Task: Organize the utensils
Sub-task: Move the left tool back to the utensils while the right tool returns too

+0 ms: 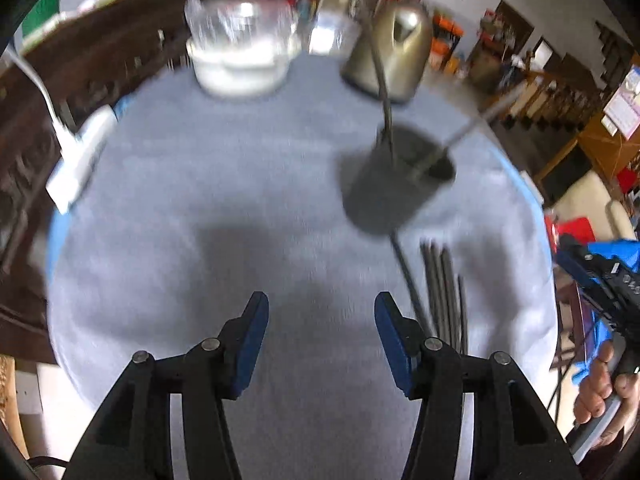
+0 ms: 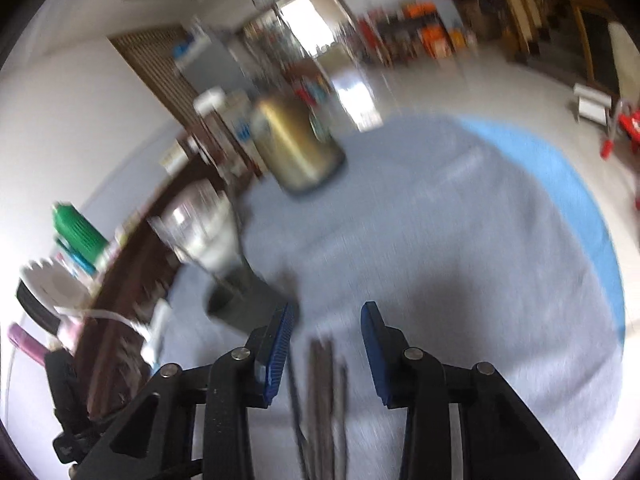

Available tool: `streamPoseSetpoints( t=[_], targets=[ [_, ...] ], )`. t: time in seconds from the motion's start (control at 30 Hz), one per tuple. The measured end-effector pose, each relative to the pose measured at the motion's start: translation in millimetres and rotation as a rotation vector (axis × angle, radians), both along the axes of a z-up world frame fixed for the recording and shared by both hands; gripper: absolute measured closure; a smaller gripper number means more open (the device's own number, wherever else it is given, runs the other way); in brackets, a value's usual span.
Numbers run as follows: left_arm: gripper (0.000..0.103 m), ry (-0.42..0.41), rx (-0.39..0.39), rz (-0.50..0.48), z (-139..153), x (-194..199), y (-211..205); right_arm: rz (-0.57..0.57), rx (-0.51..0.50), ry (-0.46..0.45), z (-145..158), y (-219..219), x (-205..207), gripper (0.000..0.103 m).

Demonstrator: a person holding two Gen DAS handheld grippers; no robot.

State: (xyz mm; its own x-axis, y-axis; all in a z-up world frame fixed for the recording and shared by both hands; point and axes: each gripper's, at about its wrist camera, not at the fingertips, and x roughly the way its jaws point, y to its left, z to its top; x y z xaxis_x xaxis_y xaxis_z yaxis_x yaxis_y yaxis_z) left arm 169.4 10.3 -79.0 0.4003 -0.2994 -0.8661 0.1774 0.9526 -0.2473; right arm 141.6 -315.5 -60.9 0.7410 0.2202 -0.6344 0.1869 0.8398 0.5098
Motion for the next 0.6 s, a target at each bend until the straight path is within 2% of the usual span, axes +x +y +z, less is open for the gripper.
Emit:
streamPoseSetpoints(
  t=[0.13,0.2,0.43,0.6],
  targets=[
    [0.047,0.091,-0.031,-0.017,-20,-1,-11,0.109,0.02,0.198,-50,17,15,0.065],
    [0.047,0.12,-0.039,-0.024,-26,0,-16,0.131,0.026,0.244,-66,24,18,0.067],
    [0.047,0.189,-0.083,-0.015,-38,18,-30,0.146,0.005,0.309,-92,32,27,0.074],
    [0.053,0.202,-0.115,-0.015,-41,31,-44,0.149,-0.017,0.342,-104,34,31,0.085]
  ],
)
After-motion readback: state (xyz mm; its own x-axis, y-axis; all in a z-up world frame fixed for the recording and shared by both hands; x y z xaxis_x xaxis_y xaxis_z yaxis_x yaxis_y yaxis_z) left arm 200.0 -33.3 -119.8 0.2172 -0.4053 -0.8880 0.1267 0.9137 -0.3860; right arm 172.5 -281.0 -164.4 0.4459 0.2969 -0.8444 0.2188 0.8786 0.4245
